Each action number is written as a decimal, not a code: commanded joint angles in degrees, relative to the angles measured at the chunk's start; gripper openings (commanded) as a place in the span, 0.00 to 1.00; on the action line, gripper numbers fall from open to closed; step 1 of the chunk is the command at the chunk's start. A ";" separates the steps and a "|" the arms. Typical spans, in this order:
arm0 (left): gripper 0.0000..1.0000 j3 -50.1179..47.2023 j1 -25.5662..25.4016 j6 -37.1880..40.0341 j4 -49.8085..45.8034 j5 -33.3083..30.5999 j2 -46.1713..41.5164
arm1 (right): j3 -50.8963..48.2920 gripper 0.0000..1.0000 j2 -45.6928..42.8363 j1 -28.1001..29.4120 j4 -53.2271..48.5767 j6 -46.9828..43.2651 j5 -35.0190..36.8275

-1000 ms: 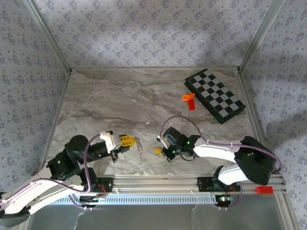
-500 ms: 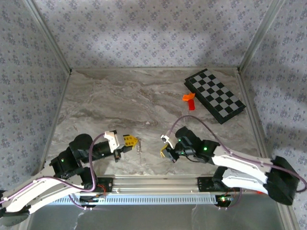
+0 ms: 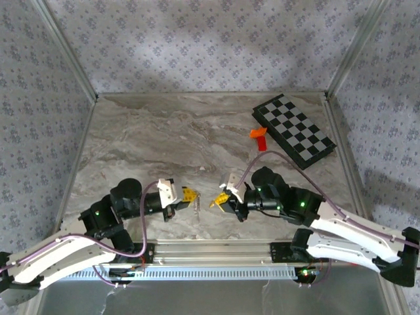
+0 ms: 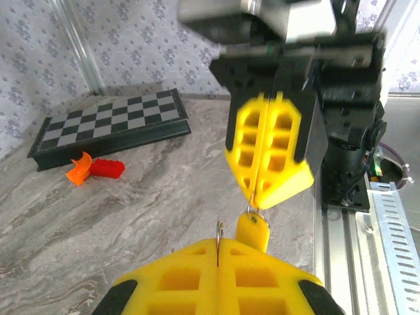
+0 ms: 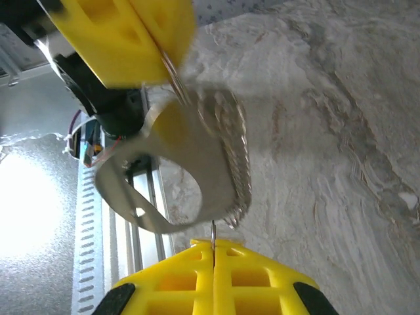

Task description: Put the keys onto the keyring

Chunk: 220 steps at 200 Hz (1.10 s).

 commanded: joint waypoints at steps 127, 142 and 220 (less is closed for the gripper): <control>0.00 0.46 -0.21 1.22 6.07 6.68 1.65 | 19.15 0.00 10.09 7.28 -22.17 -6.83 10.53; 0.00 0.28 -0.22 1.01 6.53 7.19 1.79 | 18.88 0.00 10.26 7.63 -20.91 -6.74 11.06; 0.00 -0.20 -0.21 0.23 7.61 8.18 2.01 | 18.32 0.00 10.17 9.14 -16.62 -7.52 11.69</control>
